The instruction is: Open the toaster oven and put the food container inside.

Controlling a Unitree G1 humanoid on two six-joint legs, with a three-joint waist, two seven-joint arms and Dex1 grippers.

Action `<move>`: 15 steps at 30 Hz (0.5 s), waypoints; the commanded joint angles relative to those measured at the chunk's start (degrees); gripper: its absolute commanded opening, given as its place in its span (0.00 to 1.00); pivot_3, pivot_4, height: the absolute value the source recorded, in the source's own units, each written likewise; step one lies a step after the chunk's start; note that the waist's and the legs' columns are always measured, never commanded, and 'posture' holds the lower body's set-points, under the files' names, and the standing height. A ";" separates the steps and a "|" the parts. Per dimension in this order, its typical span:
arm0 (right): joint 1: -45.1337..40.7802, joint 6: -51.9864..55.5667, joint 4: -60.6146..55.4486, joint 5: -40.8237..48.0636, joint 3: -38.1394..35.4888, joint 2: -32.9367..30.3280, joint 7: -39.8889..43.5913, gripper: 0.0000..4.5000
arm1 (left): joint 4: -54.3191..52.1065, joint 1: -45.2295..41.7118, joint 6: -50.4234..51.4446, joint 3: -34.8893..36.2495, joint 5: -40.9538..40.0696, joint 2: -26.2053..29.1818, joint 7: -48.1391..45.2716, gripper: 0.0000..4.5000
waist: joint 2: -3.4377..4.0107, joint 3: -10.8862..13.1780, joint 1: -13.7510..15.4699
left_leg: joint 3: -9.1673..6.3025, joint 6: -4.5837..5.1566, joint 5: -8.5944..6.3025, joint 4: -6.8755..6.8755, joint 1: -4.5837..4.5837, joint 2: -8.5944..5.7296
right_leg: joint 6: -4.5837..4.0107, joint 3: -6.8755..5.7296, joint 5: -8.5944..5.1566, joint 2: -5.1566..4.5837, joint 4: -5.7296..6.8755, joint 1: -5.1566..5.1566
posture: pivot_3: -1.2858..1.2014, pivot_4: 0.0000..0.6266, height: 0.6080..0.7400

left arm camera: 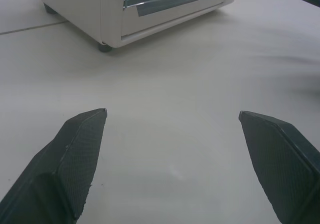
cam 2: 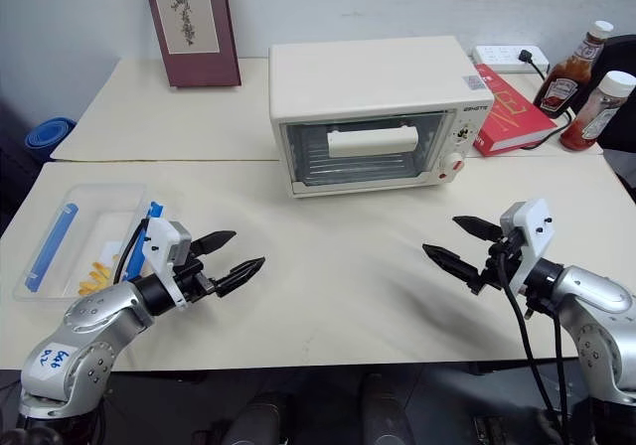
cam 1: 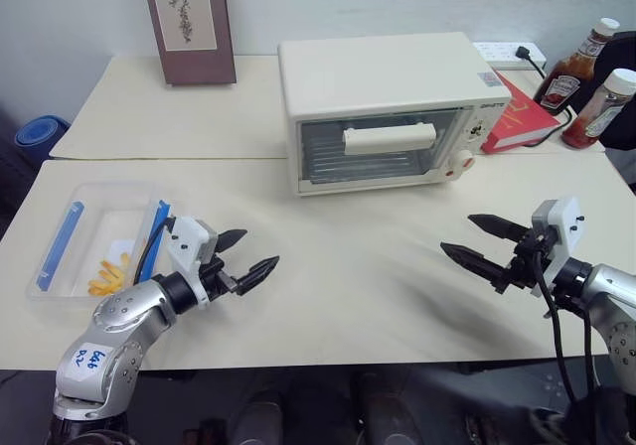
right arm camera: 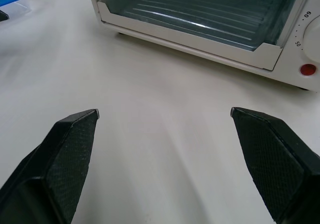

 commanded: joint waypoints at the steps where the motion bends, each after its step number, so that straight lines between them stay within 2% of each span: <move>1: -0.26 -0.01 -1.77 1.06 -0.94 -0.37 -0.17 0.98 | -1.13 -0.23 -0.71 0.79 -0.65 0.12 0.21 1.00 | 0.00 0.00 0.00 | 0.00 0.00 0.00 0.00 0.00 0.00 | 0.00 0.00 0.00 0.00 0.00 0.00 | 0.52 0.24 1.00; 11: -4.76 4.06 -1.63 5.96 -1.83 1.00 -3.55 0.98 | -2.99 -1.33 4.13 4.54 -8.69 1.16 -0.55 1.00 | 0.00 0.00 -0.05 | 0.00 0.00 0.00 0.00 0.01 0.01 | 0.00 0.00 0.00 0.00 0.02 -0.01 | 0.52 0.24 1.00; 15: -9.34 5.27 -0.20 7.03 0.02 1.61 -4.50 0.98 | -4.57 -5.08 8.79 6.98 -16.70 3.44 -1.55 1.00 | -0.01 0.00 -0.03 | -0.01 0.00 0.00 0.02 -0.01 0.01 | 0.00 -0.01 0.00 0.00 0.01 0.00 | 0.52 0.24 1.00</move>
